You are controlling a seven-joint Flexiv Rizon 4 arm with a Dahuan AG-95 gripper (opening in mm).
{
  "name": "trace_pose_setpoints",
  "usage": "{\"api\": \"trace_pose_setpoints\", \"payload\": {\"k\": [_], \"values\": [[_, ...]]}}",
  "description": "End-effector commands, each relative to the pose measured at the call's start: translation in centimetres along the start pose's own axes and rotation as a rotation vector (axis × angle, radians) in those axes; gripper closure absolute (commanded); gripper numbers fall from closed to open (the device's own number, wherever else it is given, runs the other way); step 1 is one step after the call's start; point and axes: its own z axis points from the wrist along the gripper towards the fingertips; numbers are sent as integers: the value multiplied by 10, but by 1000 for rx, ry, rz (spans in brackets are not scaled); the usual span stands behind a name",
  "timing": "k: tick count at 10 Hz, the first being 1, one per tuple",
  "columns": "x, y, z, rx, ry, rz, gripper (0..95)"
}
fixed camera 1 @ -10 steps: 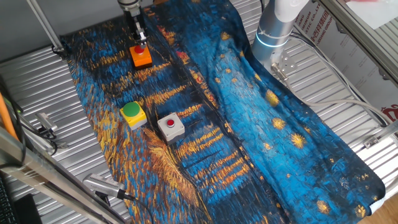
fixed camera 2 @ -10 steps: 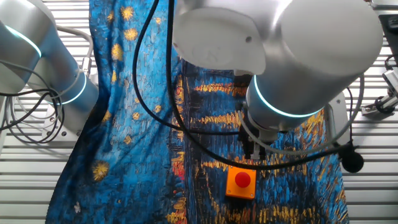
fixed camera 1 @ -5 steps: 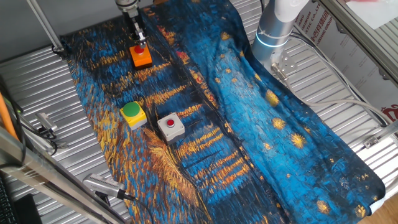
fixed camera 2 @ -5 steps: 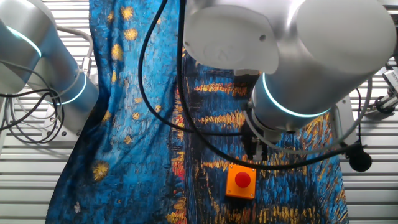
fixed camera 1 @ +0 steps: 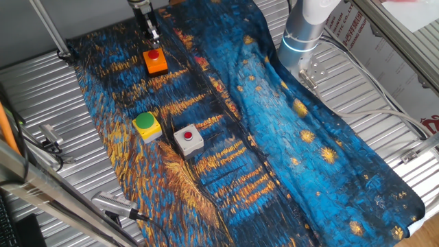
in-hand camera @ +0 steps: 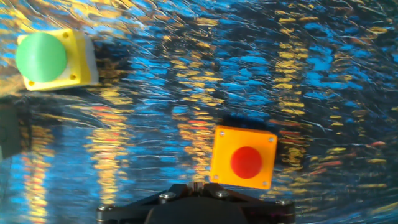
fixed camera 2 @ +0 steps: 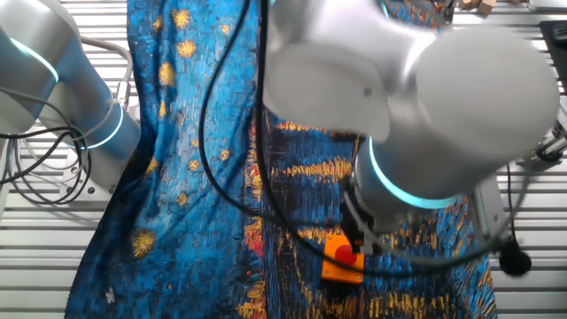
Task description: Press three buttons from left to right in sequence
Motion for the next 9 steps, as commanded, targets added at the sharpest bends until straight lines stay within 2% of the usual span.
{"api": "trace_pose_setpoints", "payload": {"k": [1, 4, 6, 7, 9], "values": [[-3, -5, 6, 12, 2, -12, 950], [-13, -13, 17, 9, 4, -13, 950], [-16, -16, 23, 14, 6, -18, 950], [-18, -20, 34, 13, 6, -19, 950], [-22, -23, 47, 15, 1, -16, 950]]}}
